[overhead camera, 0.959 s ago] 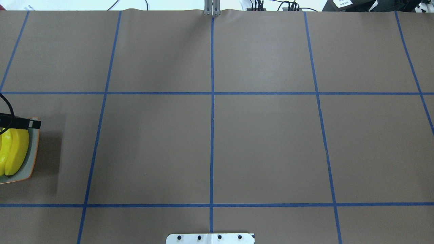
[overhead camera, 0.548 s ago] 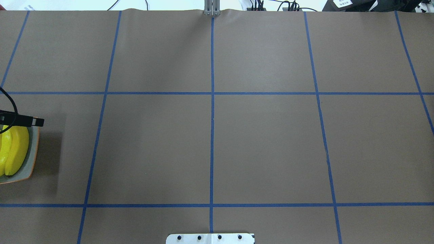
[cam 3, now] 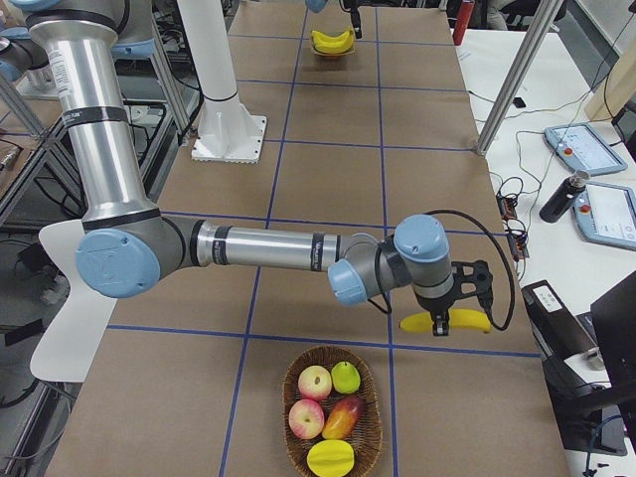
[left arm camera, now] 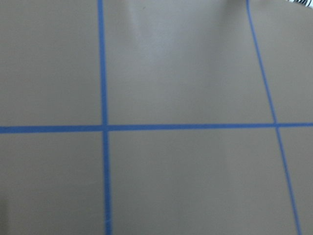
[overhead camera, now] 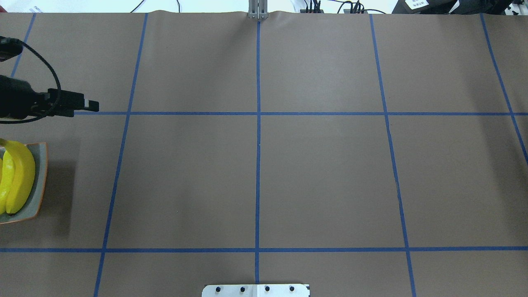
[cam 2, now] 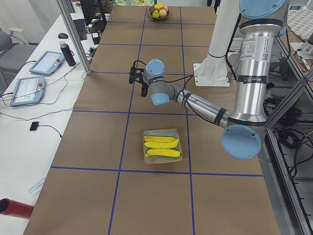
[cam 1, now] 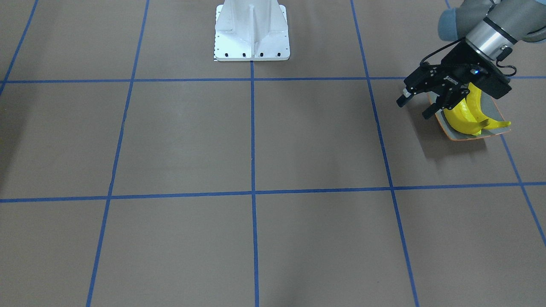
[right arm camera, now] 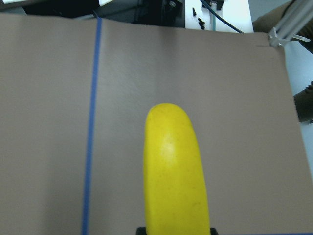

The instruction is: Transfer all bananas from basket to plate

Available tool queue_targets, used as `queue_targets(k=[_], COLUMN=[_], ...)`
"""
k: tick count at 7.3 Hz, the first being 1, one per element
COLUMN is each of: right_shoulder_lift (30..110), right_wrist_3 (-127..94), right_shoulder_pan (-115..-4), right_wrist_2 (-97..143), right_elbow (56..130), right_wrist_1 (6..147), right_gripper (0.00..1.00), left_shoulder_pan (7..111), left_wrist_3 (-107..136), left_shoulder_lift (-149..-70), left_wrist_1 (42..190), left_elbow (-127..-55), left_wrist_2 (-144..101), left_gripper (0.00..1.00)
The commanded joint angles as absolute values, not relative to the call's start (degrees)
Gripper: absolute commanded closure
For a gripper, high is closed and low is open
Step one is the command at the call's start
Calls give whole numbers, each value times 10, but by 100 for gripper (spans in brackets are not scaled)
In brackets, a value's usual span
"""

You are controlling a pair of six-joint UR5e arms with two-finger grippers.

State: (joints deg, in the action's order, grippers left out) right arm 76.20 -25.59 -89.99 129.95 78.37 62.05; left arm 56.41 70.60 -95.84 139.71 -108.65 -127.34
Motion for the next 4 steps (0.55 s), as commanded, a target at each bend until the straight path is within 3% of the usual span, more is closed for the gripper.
queue_targets(k=[1,4], right_shoulder_lift=[699,657], right_wrist_3=[-438,-663], right_shoulder_pan=[-817,-717], right_wrist_2=[1317,1315], right_elbow=[821,926], right_wrist_1=[616,616], right_gripper=[100,100], left_shoulder_pan=[549,498], left_wrist_3=[755,770], left_shoulder_lift=[-1032,-1117], left_wrist_1=[1398,1400], left_elbow=[-1078,-1060], left_wrist_2=[-1271,-1245], left_gripper=[0,0])
